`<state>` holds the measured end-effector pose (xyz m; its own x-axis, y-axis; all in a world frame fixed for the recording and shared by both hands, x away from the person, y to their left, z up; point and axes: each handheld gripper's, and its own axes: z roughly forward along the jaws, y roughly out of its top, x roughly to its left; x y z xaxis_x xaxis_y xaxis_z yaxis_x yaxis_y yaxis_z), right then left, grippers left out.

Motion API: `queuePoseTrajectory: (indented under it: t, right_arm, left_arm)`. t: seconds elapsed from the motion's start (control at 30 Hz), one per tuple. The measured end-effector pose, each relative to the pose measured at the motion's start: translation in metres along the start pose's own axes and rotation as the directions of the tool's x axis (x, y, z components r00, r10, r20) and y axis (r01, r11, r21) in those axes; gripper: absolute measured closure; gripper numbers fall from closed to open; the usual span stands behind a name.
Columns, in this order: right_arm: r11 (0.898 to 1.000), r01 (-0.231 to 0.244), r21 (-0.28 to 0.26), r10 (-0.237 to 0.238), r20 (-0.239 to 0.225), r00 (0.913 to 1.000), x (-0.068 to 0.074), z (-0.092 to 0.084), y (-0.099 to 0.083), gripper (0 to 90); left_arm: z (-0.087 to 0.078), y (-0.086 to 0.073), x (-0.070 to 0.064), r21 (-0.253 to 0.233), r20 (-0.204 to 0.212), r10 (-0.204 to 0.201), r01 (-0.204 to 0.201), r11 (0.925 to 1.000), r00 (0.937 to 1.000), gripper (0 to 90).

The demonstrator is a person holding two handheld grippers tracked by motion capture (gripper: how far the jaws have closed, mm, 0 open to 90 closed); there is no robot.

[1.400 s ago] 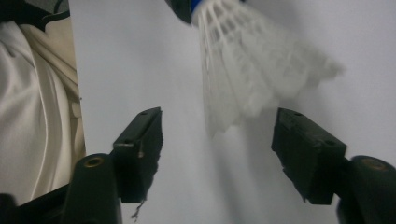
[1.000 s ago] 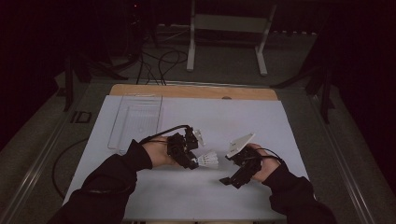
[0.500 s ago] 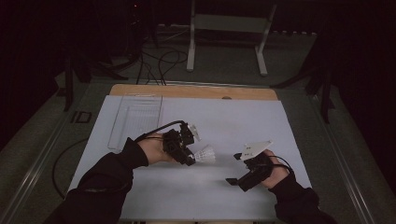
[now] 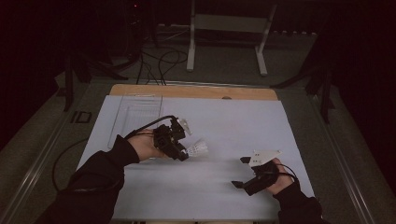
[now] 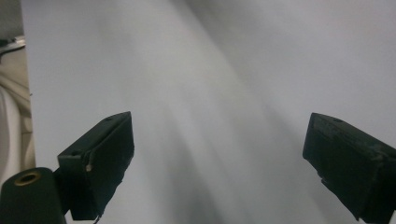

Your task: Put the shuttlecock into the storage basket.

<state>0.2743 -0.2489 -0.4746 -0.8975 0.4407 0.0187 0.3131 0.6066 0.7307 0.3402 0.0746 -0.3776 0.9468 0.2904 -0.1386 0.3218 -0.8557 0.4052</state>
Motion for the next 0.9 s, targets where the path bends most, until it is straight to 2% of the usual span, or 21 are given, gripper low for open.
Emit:
queuePoseTrajectory:
  t: [0.23,0.47,0.77,0.9]
  right_arm:
    - [0.998,-0.018,-0.062,0.020,0.024,0.9995,-0.003,-0.005,-0.017,8.8]
    - [0.998,-0.045,-0.046,0.047,0.039,0.9981,-0.005,-0.005,-0.031,8.8]
    - [0.998,-0.060,-0.023,0.061,0.036,0.9975,-0.007,-0.005,-0.040,9.0]
    - [0.998,-0.065,-0.027,0.066,0.049,0.9966,-0.006,-0.007,-0.042,9.0]
  left_arm:
    - [-0.014,-0.009,0.006,-0.013,-0.013,-0.027,0.026,0.9996,0.9996,66.1]
    - [-0.024,-0.019,0.011,-0.018,-0.033,-0.054,0.054,0.9984,0.9980,66.1]
    - [-0.038,-0.030,0.019,-0.029,-0.054,-0.090,0.088,0.9957,0.9945,66.0]
    - [-0.047,-0.035,0.023,-0.033,-0.068,-0.104,0.101,0.9943,0.9923,66.1]
